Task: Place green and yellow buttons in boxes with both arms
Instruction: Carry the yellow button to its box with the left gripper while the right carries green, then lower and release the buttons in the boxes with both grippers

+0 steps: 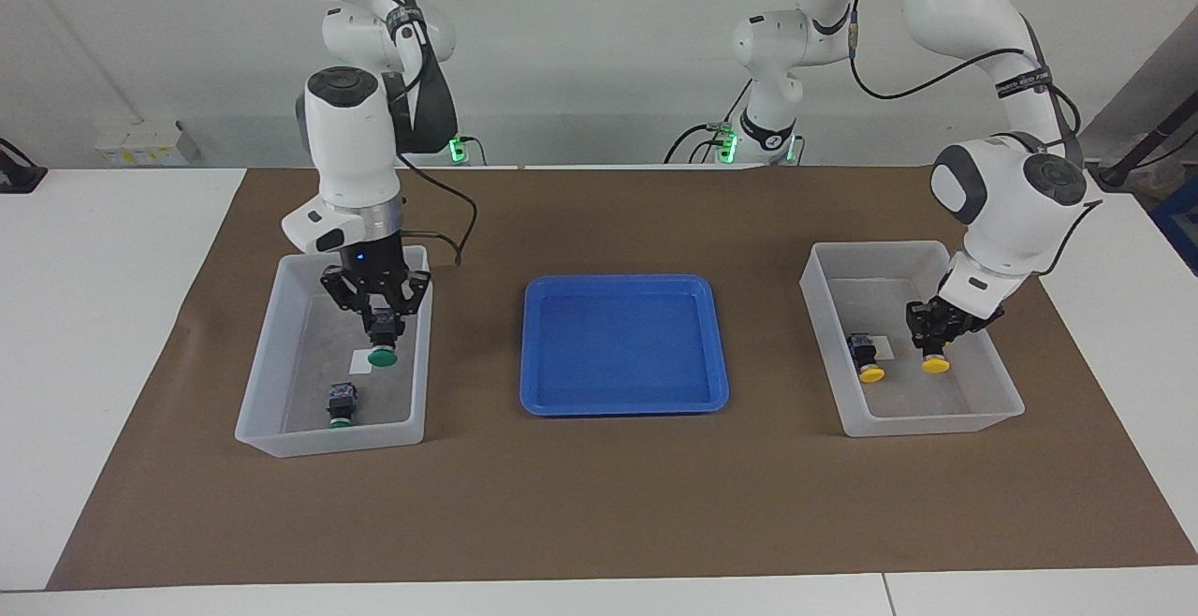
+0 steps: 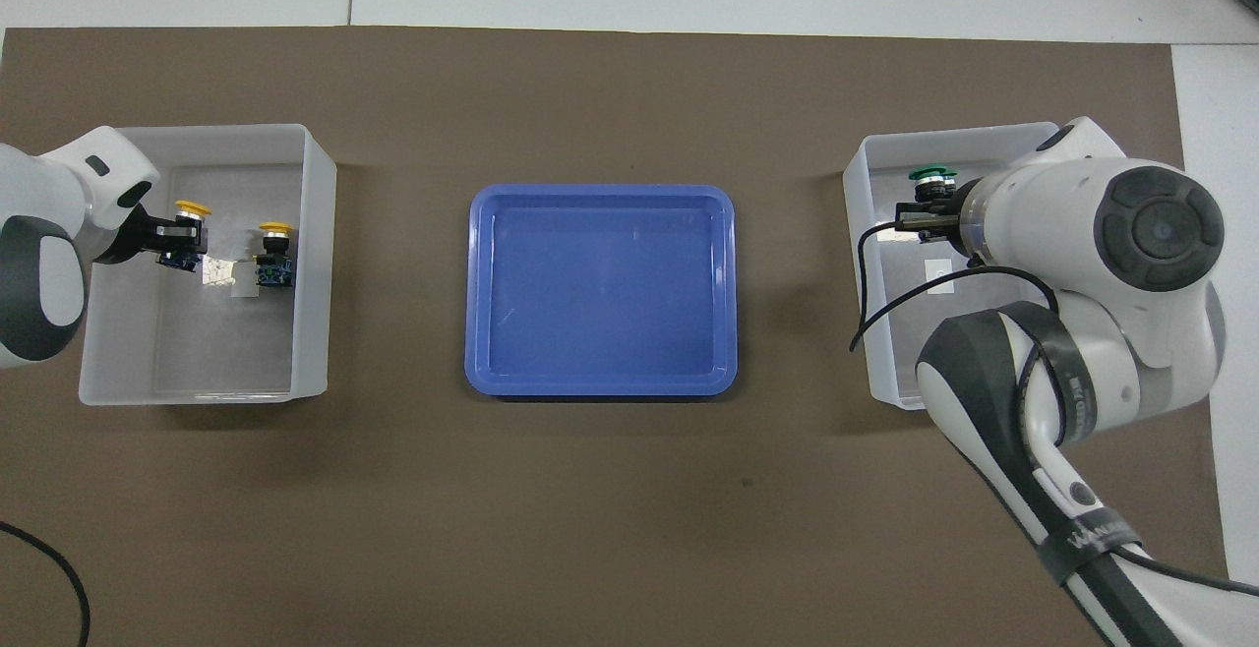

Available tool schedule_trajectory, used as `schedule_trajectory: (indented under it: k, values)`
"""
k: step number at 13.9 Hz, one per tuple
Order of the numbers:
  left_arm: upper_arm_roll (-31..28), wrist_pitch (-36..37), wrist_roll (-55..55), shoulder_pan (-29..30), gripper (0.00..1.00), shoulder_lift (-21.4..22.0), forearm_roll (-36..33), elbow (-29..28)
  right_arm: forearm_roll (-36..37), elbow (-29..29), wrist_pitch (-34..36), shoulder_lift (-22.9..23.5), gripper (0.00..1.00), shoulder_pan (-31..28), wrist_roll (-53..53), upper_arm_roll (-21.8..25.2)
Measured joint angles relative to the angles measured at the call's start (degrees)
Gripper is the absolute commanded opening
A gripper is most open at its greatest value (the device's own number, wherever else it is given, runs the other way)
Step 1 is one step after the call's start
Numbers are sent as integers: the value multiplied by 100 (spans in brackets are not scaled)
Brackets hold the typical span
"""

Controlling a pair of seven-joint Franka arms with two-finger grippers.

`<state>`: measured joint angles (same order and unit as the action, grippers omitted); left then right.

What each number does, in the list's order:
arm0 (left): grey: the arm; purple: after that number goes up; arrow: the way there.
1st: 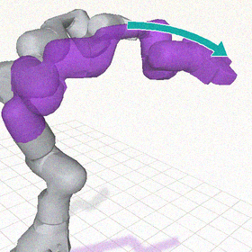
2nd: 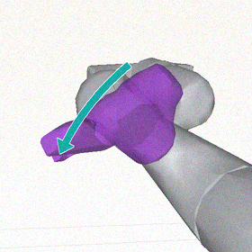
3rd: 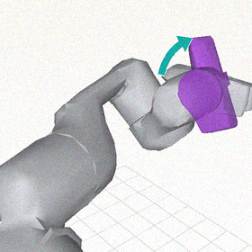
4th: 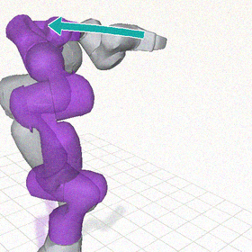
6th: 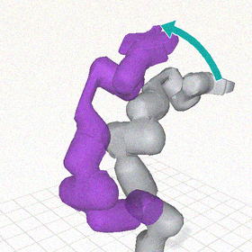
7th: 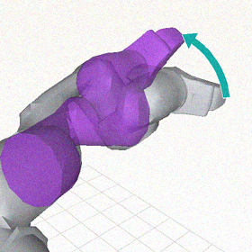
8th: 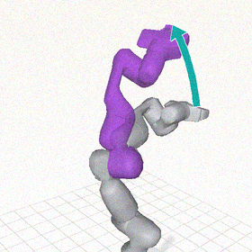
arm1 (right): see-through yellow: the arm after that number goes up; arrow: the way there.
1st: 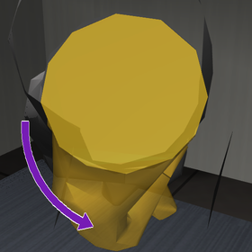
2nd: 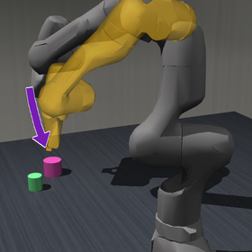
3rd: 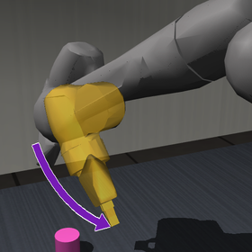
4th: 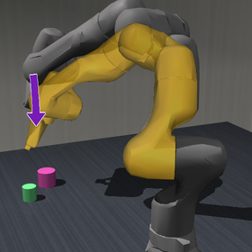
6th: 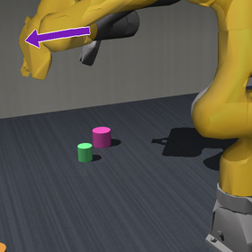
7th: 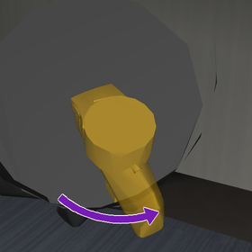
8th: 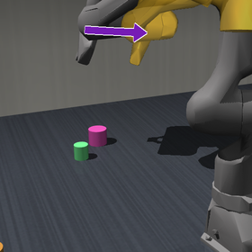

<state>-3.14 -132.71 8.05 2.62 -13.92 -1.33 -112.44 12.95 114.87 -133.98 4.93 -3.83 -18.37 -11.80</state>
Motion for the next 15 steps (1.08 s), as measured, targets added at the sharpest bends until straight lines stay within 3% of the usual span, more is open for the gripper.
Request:
schedule_trajectory:
  k: [1, 3, 8, 10, 15]
  values:
    - [2, -158, 0, 0, 80, 29, 0, -146, -45, 54, 0, 20, 0, -73, 20, 0]
    - [7, -284, 0, 0, 88, 52, 0, -261, -191, 146, -21, 105, 0, -151, 60, -1]
    - [33, -314, 8, -25, 89, 135, -9, -172, -286, 192, -1104, 775, 0, -181, 159, -1]
    - [58, -152, 15, -147, 89, 138, -68, 129, -302, 134, -1729, 1157, 0, -186, 159, -3]
    - [76, 1594, 8, -526, 89, 141, -104, 1571, -345, -18, -1833, 1324, 0, -277, 161, -2]
